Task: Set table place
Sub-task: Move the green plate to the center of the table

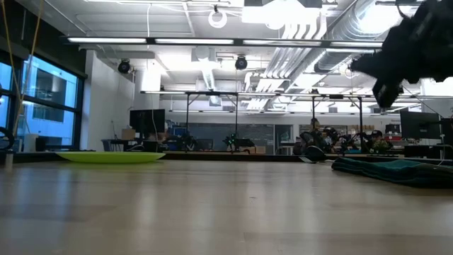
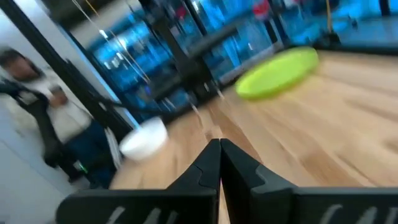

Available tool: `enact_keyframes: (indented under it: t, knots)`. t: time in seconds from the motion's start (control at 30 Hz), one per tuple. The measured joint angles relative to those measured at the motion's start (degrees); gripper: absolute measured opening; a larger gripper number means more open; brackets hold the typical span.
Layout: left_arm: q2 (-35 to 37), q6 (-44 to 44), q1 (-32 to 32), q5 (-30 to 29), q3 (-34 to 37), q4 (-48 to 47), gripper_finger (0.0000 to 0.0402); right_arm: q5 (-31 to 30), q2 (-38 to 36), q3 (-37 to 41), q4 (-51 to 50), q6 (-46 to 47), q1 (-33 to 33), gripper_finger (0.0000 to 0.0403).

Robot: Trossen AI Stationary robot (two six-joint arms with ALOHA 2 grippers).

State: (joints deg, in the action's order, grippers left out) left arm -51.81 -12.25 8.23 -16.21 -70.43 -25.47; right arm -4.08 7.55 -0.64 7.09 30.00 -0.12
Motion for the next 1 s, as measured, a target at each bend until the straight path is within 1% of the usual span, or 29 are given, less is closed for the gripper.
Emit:
enact_keyframes:
  t: [0.1,0.2,0.27,0.43,0.63,0.73,0.87,1.0]
  knots:
    - [0.0,0.0,0.0,0.0,0.0,0.0,0.0237,-0.97,-0.02,0.02,7.52,-0.93,0.0,0.0]
    - [-0.04,0.0,0.02,0.0,0.0,0.0,0.0237,-5.03,-0.02,-0.16,12.48,-1.9,0.0,0.0]
    - [-0.04,0.0,0.01,0.0,0.0,0.0,0.0237,-6.69,0.01,-1.64,12.01,-2.82,0.0,0.0]
    - [-0.04,0.0,0.02,1.03,0.0,-0.09,0.0237,-6.97,1.21,-7.83,9.38,-5.01,0.0,0.0]
    - [-0.04,0.0,0.01,1.64,0.0,-2.05,0.0237,-6.97,5.58,-16.51,8.63,-15.0,0.0,0.0]
    - [-0.04,0.0,0.0,1.64,0.0,-2.6,0.0237,-6.97,7.87,-19.74,8.61,-17.61,0.0,0.0001]
    - [-0.02,0.0,0.0,1.62,0.0,-4.49,0.0237,-6.96,10.36,-21.85,8.22,-18.47,0.0,0.0001]
    - [-0.02,-0.1,0.01,1.68,0.0,-5.9,0.0237,-6.95,12.04,-22.1,8.15,-18.4,0.0,0.0001]
